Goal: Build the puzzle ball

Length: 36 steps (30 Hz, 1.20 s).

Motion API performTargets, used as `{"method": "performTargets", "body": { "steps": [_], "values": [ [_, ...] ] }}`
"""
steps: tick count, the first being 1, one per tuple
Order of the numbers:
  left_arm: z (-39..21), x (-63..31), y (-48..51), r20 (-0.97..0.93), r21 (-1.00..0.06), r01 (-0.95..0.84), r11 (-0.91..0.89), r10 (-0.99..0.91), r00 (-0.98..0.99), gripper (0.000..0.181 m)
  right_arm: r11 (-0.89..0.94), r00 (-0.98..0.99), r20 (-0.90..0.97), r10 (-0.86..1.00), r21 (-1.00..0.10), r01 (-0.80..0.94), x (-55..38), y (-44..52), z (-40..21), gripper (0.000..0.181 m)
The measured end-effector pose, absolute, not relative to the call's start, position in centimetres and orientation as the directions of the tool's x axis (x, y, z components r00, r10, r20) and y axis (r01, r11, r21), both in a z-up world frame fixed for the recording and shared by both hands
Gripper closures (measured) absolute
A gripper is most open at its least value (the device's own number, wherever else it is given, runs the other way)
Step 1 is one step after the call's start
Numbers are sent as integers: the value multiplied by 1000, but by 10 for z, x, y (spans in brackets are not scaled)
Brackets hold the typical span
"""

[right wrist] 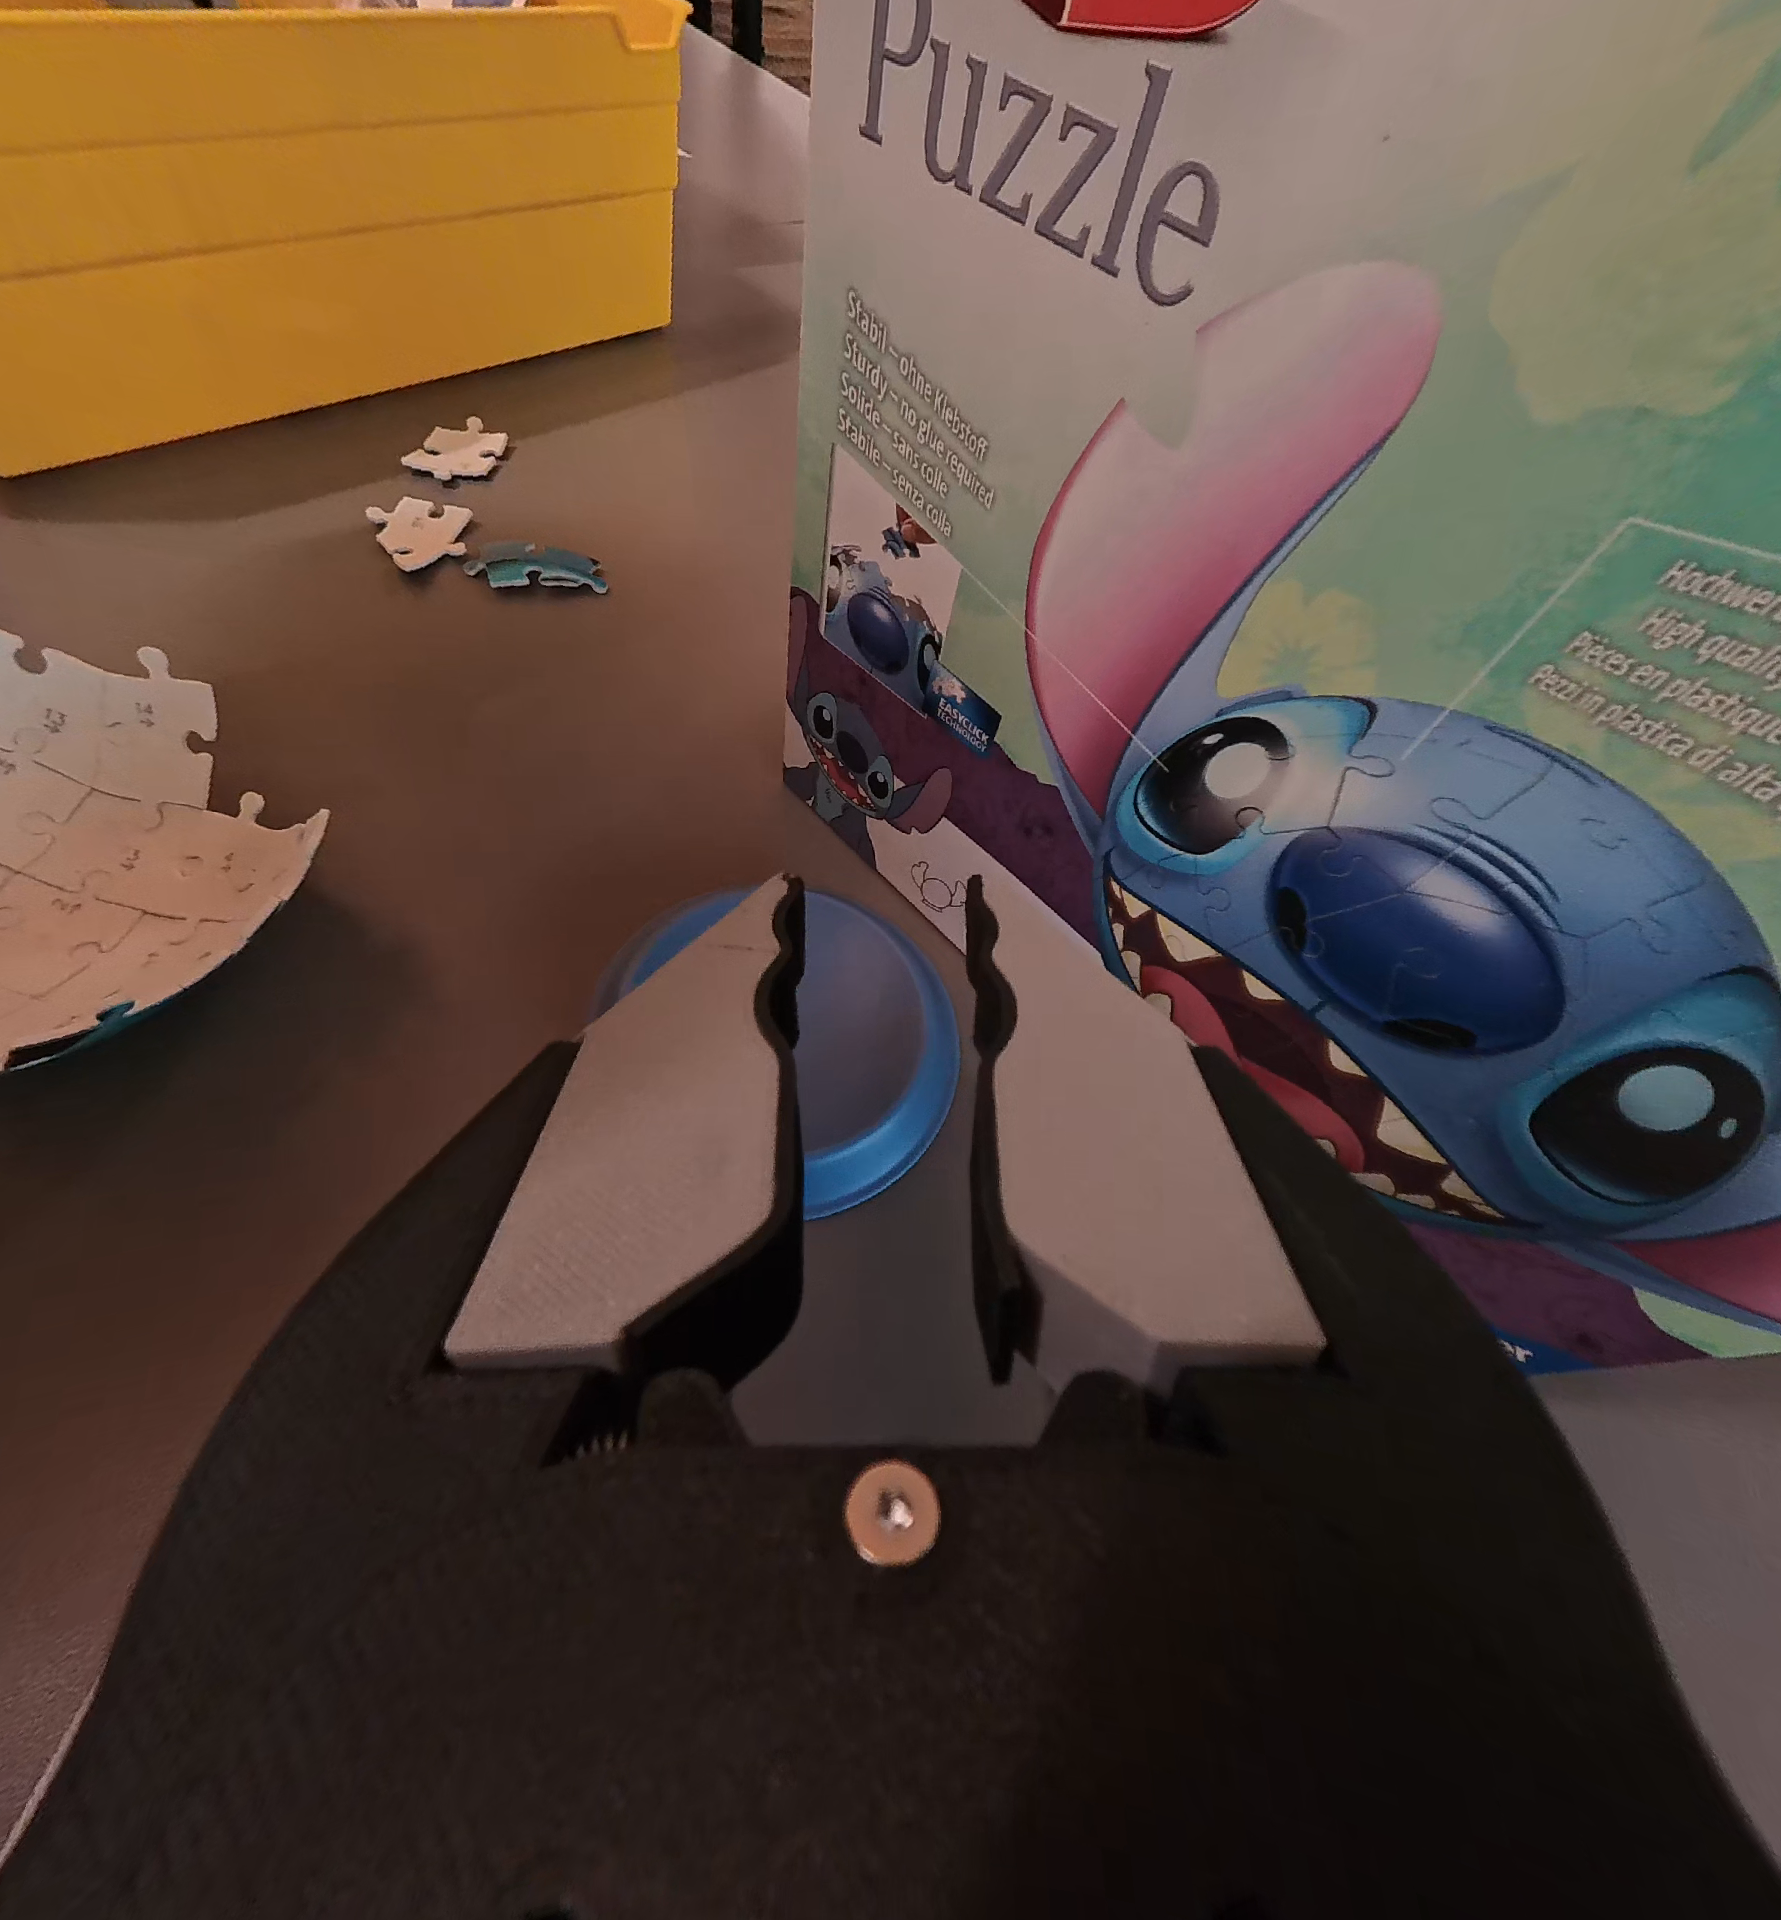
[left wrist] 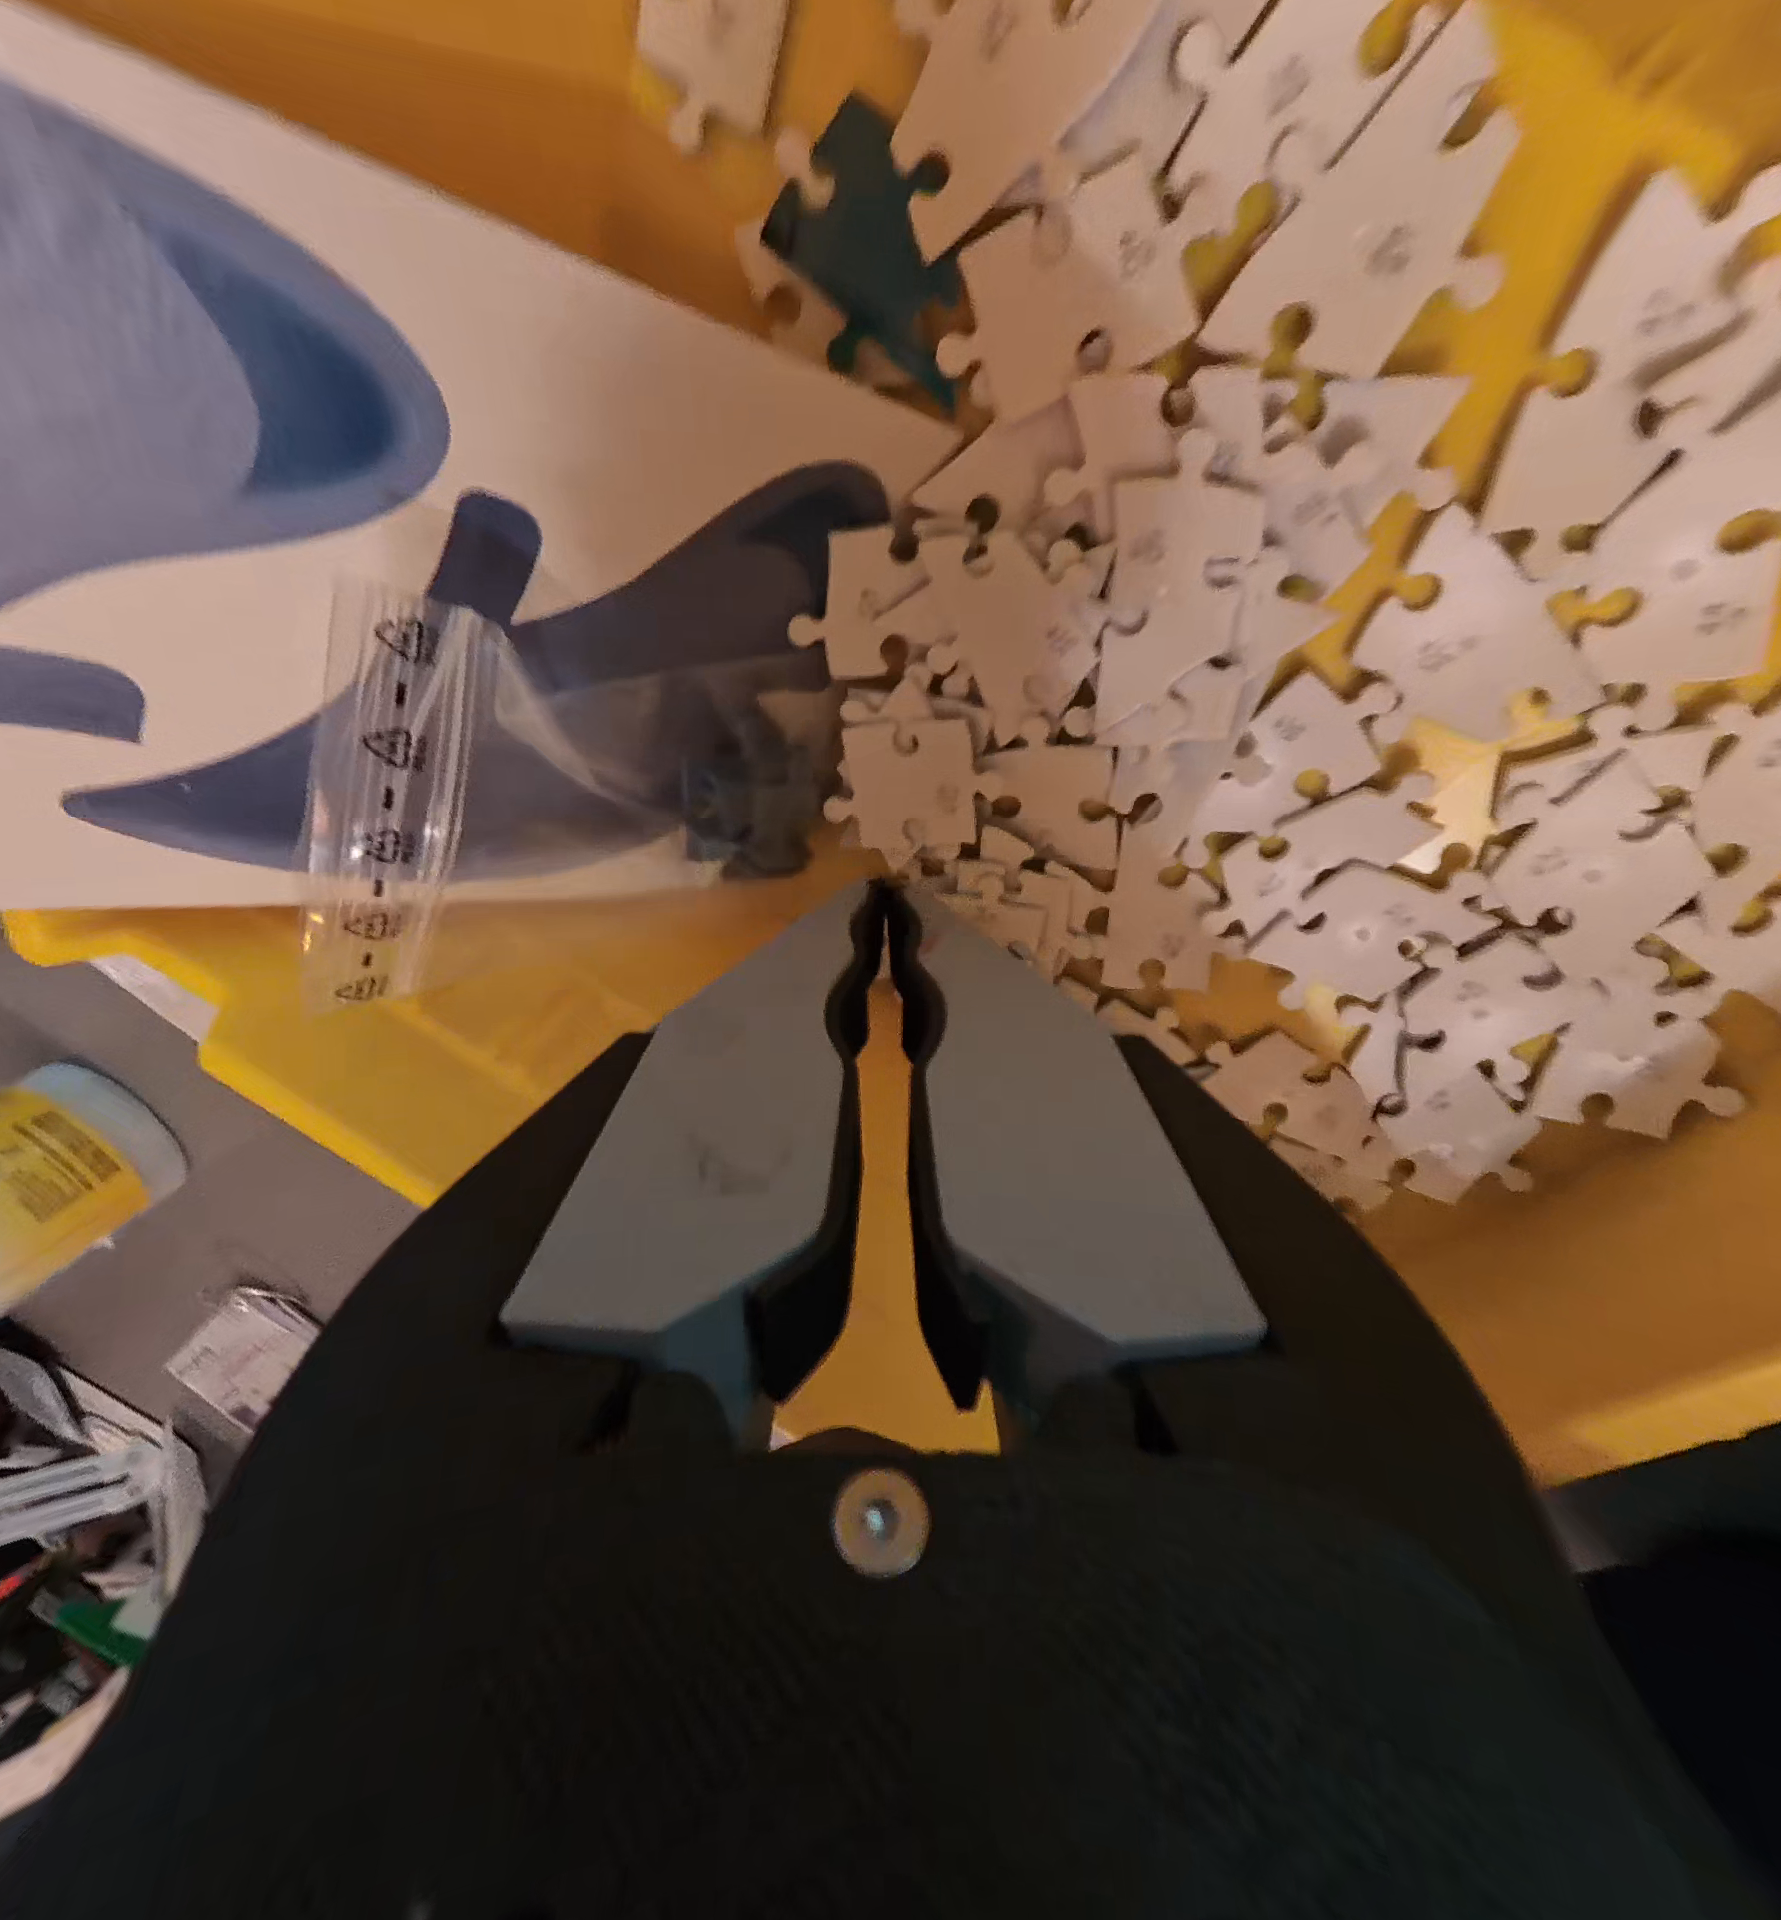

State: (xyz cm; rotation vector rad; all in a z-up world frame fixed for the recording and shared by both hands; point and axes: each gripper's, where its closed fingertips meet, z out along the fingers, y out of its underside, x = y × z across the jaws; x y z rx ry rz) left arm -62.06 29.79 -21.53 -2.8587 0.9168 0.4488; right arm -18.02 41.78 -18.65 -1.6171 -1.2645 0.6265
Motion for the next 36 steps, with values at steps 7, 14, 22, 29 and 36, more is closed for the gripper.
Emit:
{"method": "performTargets", "body": {
  "steps": [7,14,22,29,36],
  "values": [
    [-234,-631,279,-264,126,-542,-831,-555,789,181,-7,333,156,930,-897,442,-180,418,-187,153],
    [-244,-631,264,-209,186,-532,-826,-562,800,181,-6,333,157,930,-897,442,-180,418,-186,153],
    [-240,-604,231,-16,182,-583,-792,-596,803,181,-7,333,157,930,-896,443,-180,418,-187,153],
    [-202,-608,239,-98,14,-564,-825,-563,821,181,-11,331,151,931,-897,442,-181,417,-188,153],
    [-217,-620,249,-176,109,-561,-821,-571,802,181,-9,335,154,929,-898,440,-180,418,-187,154]
  ]
}}
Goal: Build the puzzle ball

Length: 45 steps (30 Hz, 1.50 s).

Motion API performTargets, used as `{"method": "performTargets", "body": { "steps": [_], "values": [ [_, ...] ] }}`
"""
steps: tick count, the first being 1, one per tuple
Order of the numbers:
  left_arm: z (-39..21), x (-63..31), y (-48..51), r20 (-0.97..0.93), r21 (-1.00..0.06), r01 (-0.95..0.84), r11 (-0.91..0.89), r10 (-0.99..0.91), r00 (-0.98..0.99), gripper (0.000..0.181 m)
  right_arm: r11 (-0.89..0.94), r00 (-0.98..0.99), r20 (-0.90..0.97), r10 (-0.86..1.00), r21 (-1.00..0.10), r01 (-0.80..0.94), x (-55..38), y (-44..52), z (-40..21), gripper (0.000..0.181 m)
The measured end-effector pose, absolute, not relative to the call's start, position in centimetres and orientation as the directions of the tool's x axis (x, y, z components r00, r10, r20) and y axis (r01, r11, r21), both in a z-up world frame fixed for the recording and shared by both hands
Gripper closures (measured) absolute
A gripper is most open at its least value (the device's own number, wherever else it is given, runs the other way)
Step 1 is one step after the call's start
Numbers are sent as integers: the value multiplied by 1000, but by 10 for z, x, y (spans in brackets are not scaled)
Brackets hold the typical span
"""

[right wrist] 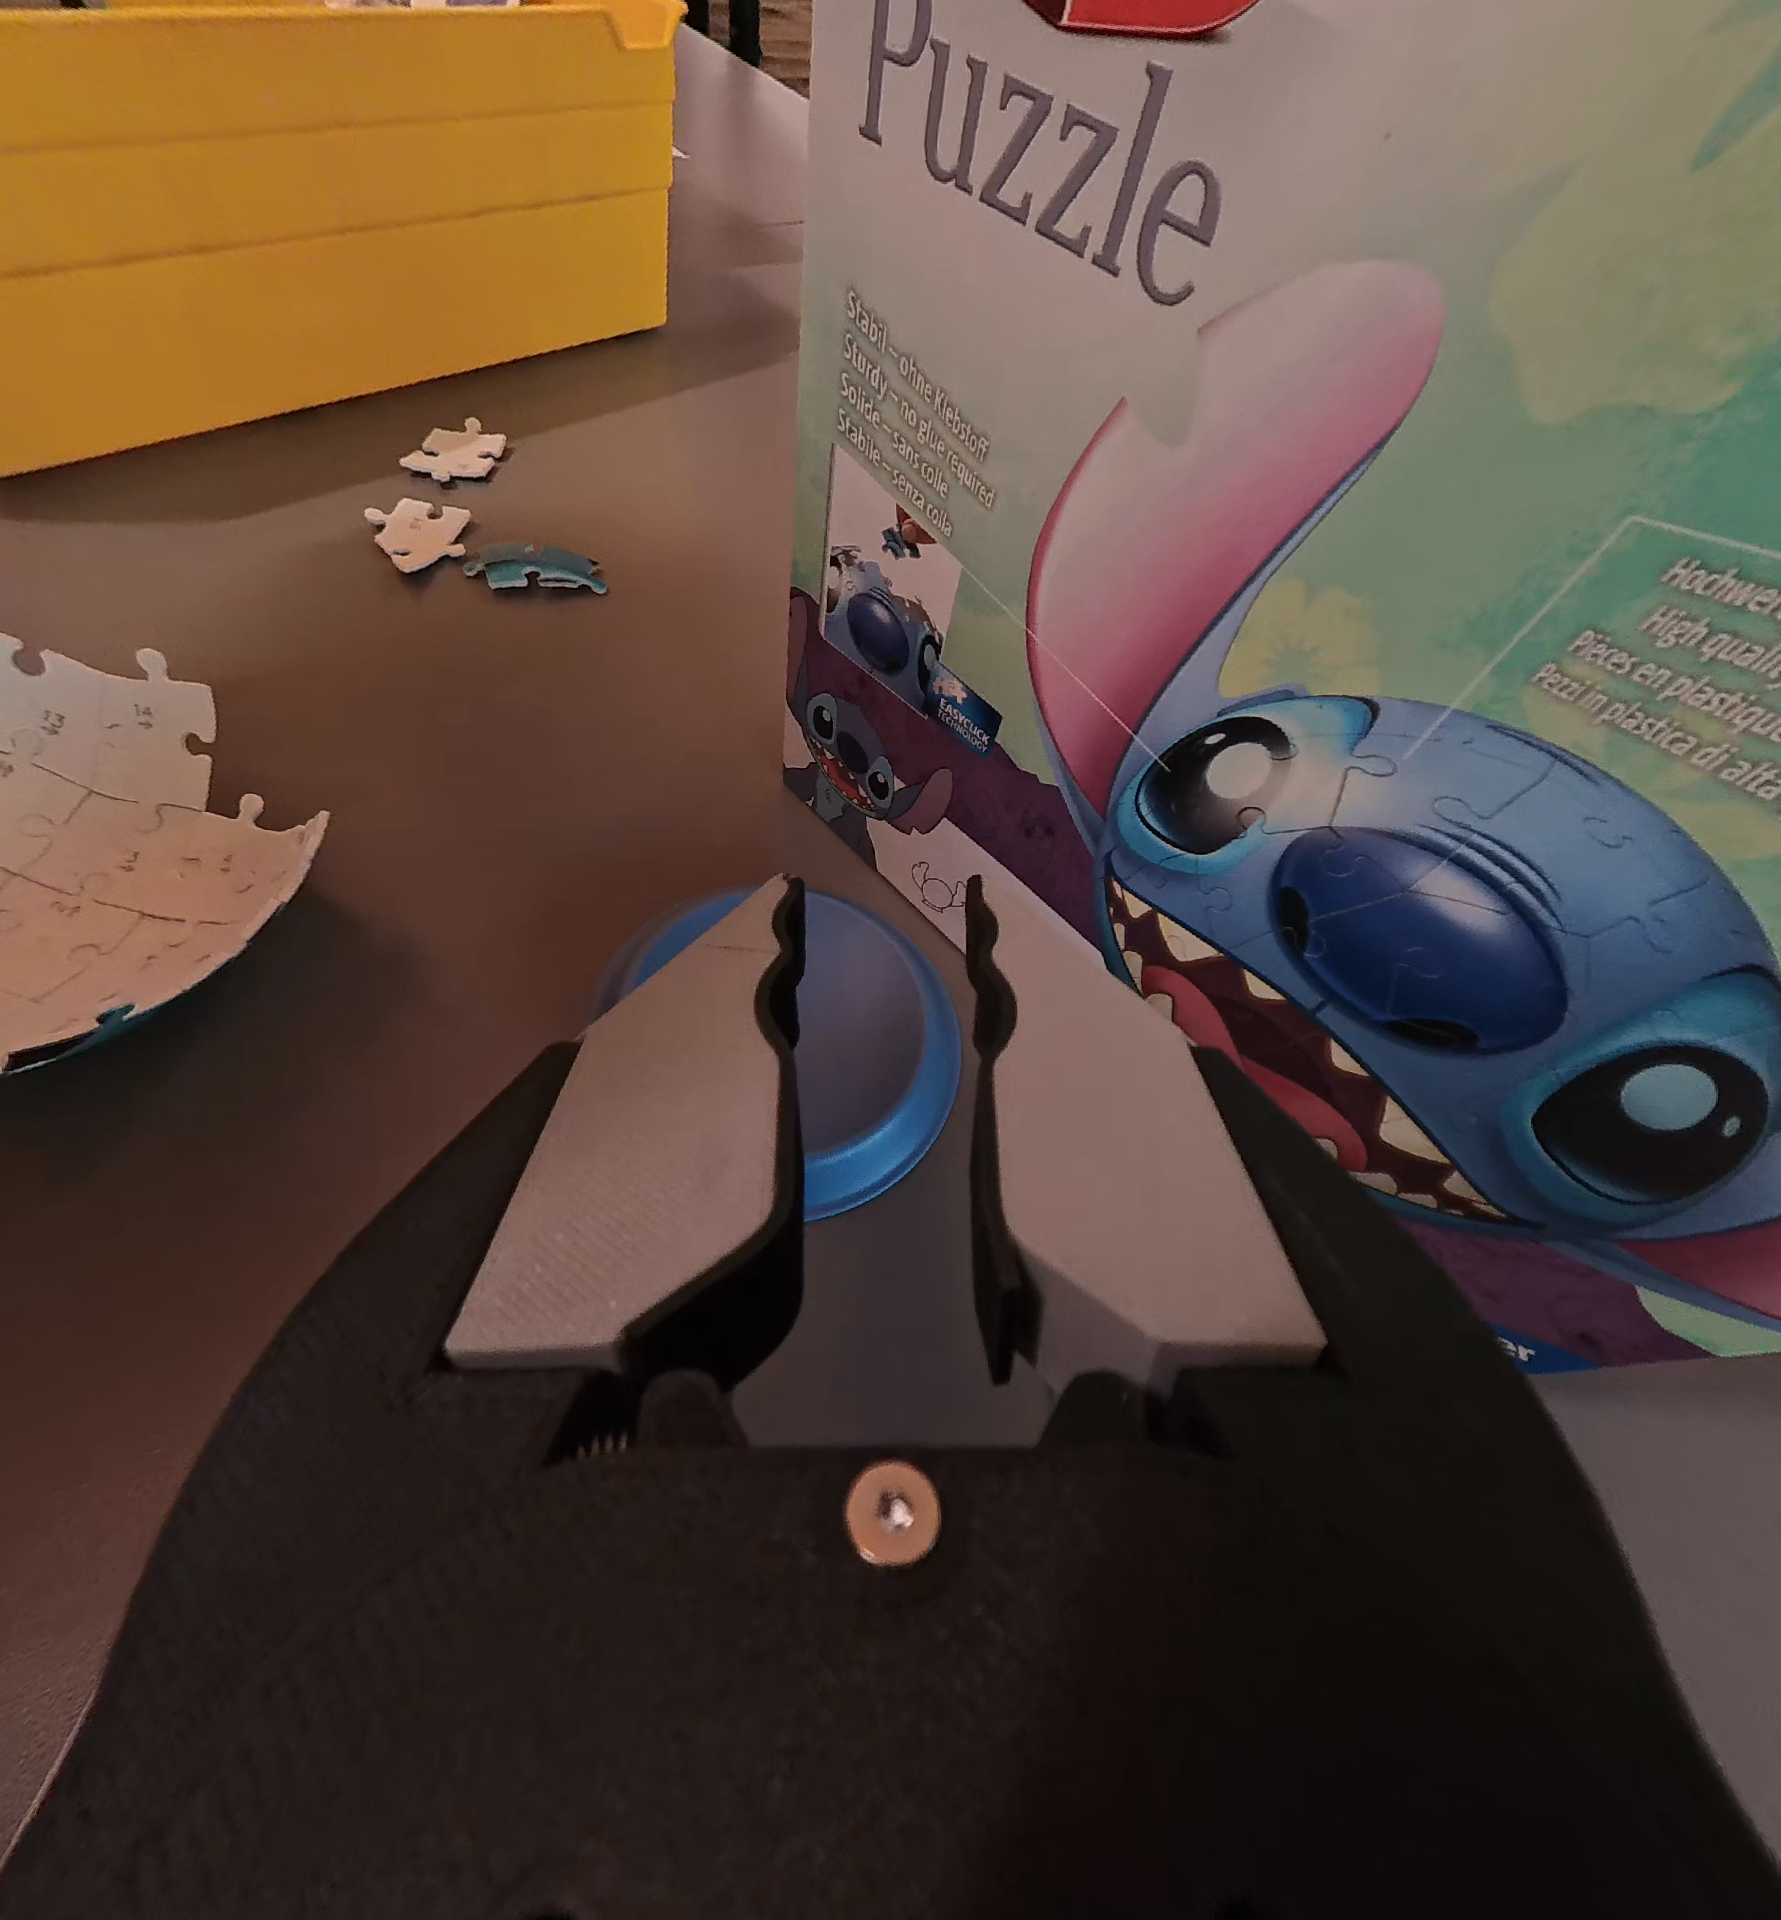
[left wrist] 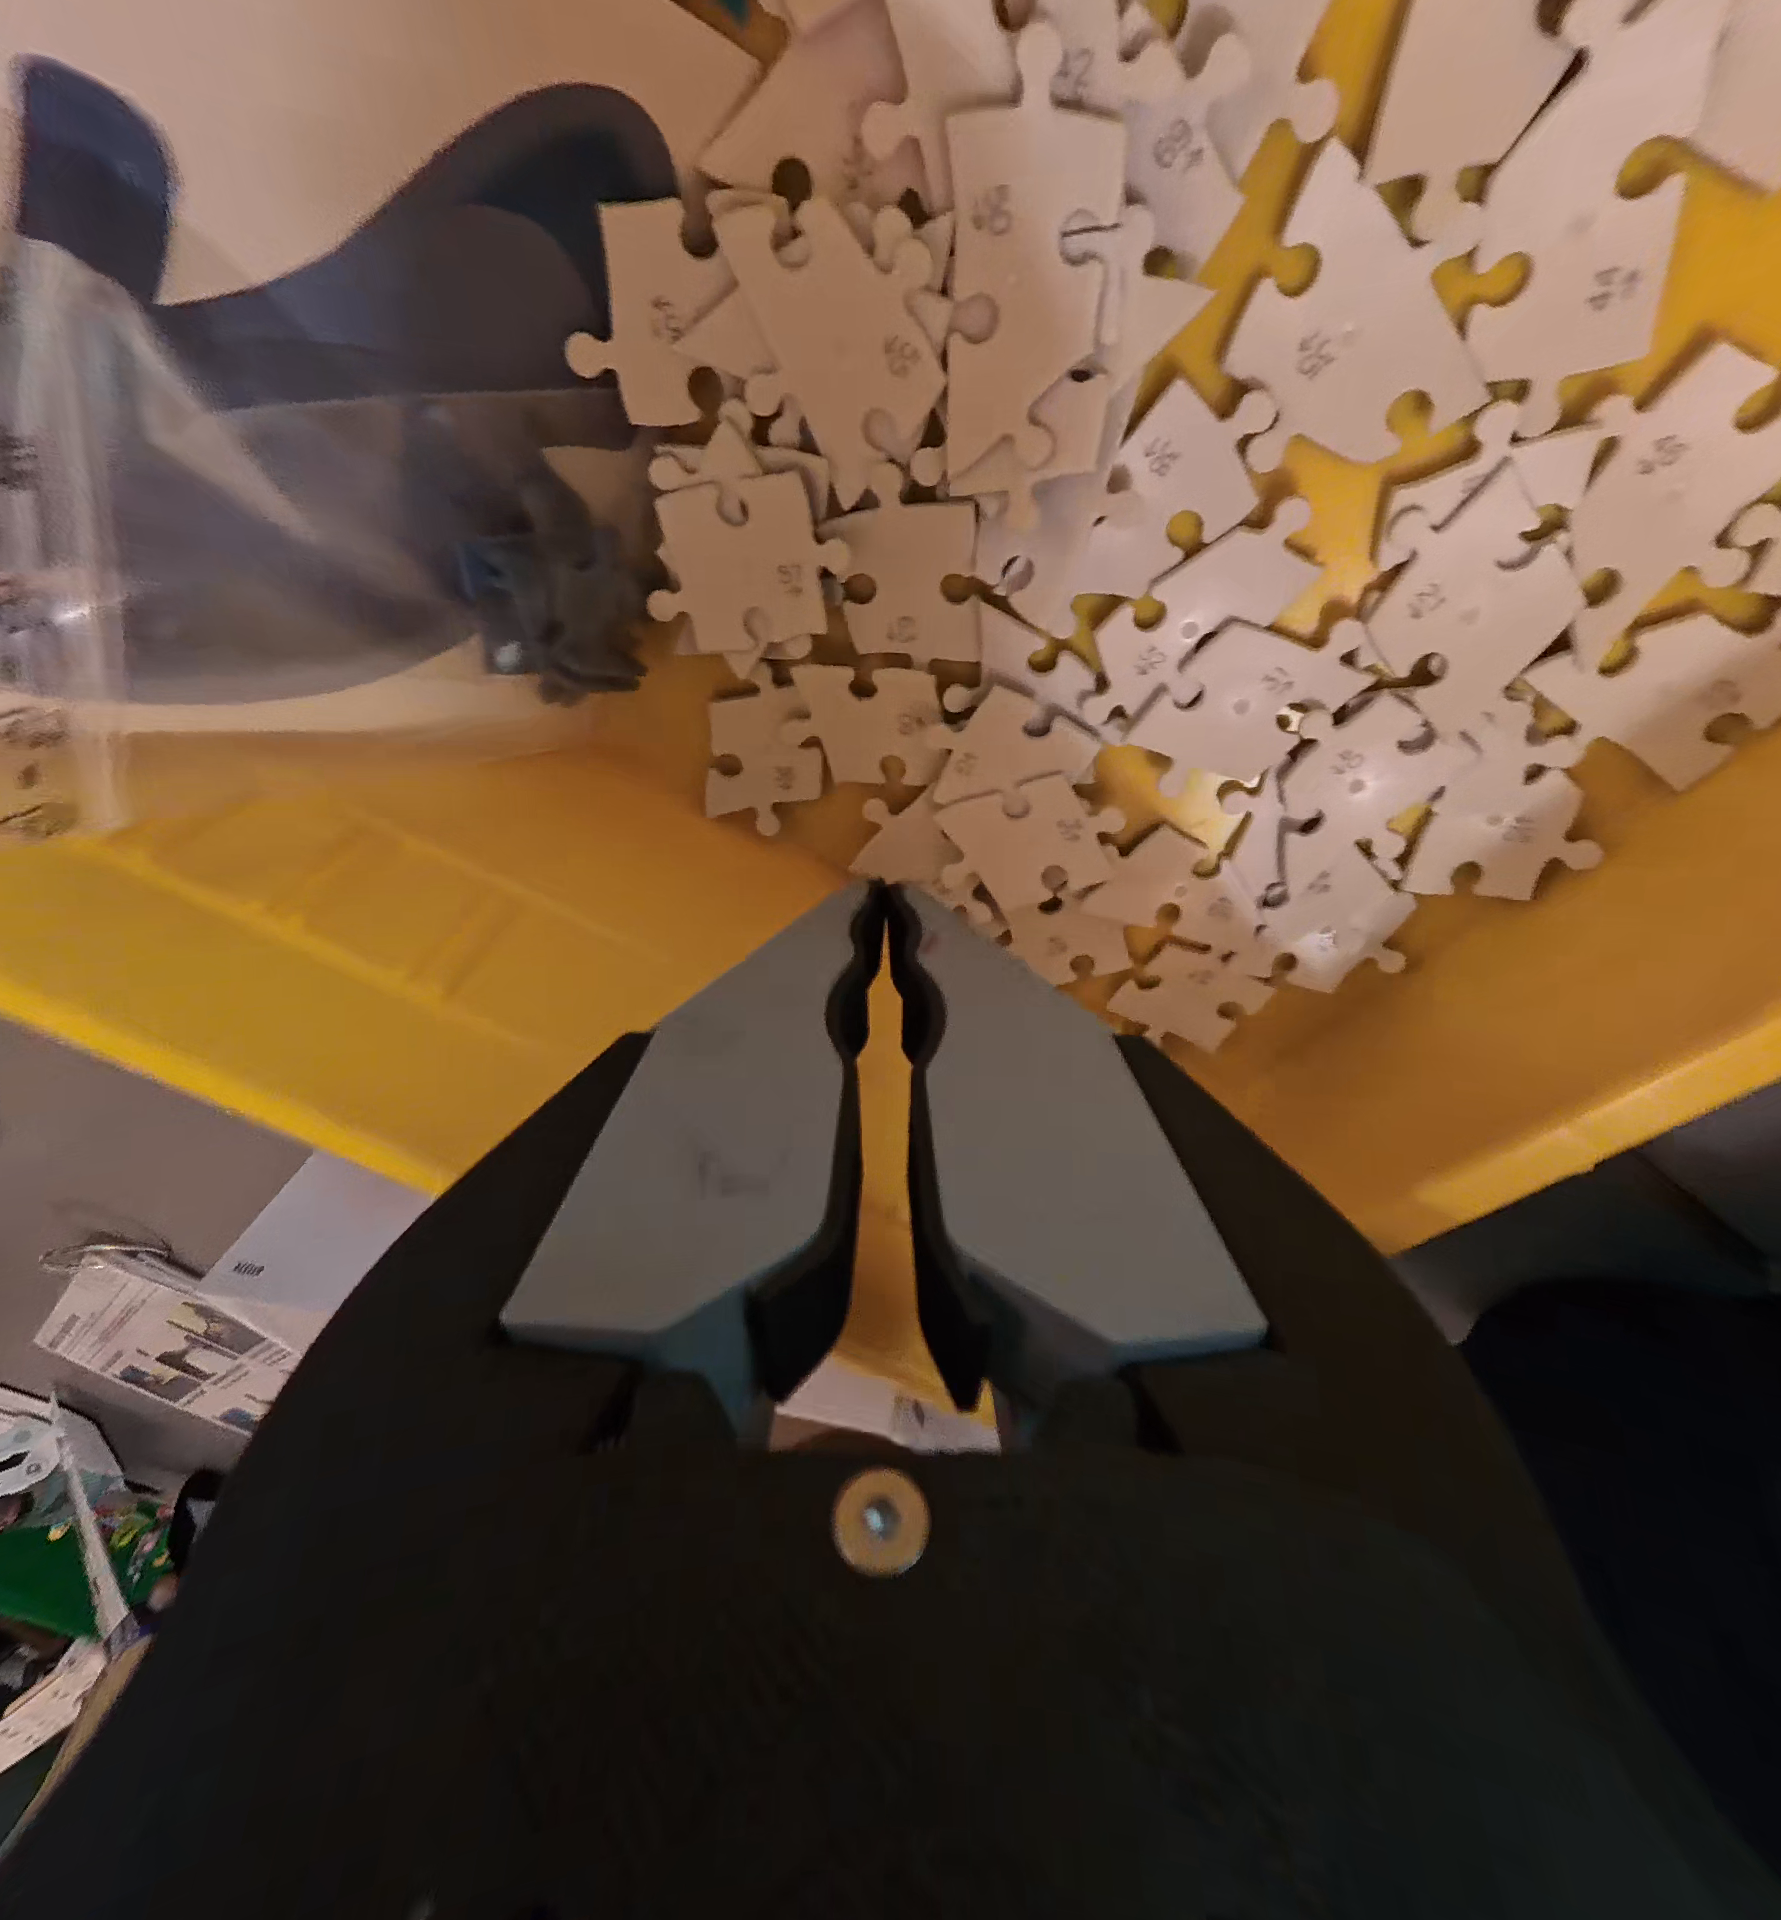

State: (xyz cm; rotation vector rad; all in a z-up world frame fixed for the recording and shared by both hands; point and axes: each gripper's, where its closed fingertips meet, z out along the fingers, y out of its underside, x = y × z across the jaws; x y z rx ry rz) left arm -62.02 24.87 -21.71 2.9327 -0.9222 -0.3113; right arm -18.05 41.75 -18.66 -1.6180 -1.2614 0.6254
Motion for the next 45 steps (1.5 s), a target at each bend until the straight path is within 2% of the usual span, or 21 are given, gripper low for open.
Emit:
{"method": "performTargets", "body": {
  "steps": [6,10,17,28,30,34,38,45],
  "values": [
    [-242,-604,224,-4,225,-584,-780,-600,800,181,-16,334,149,931,-896,444,-181,417,-189,153],
    [-238,-586,217,94,172,-629,-759,-622,777,181,-25,337,139,931,-897,440,-180,417,-190,154],
    [-212,-606,256,-127,16,-599,-801,-596,793,181,-11,329,150,932,-897,442,-181,416,-188,154],
    [-239,-603,252,-53,121,-603,-789,-611,790,181,-7,329,153,932,-899,439,-180,416,-186,153],
    [-242,-598,249,-17,120,-611,-783,-617,787,181,-5,327,155,932,-898,440,-180,416,-186,153],
    [-242,-593,247,19,109,-615,-781,-617,787,165,-6,325,153,933,-898,440,-181,415,-187,153],
    [-241,-603,252,-32,105,-601,-792,-607,794,150,-9,328,151,932,-898,440,-180,416,-187,153],
    [-233,-609,257,-59,52,-597,-801,-599,799,153,-9,325,153,933,-895,446,-181,416,-188,153]
  ]
}}
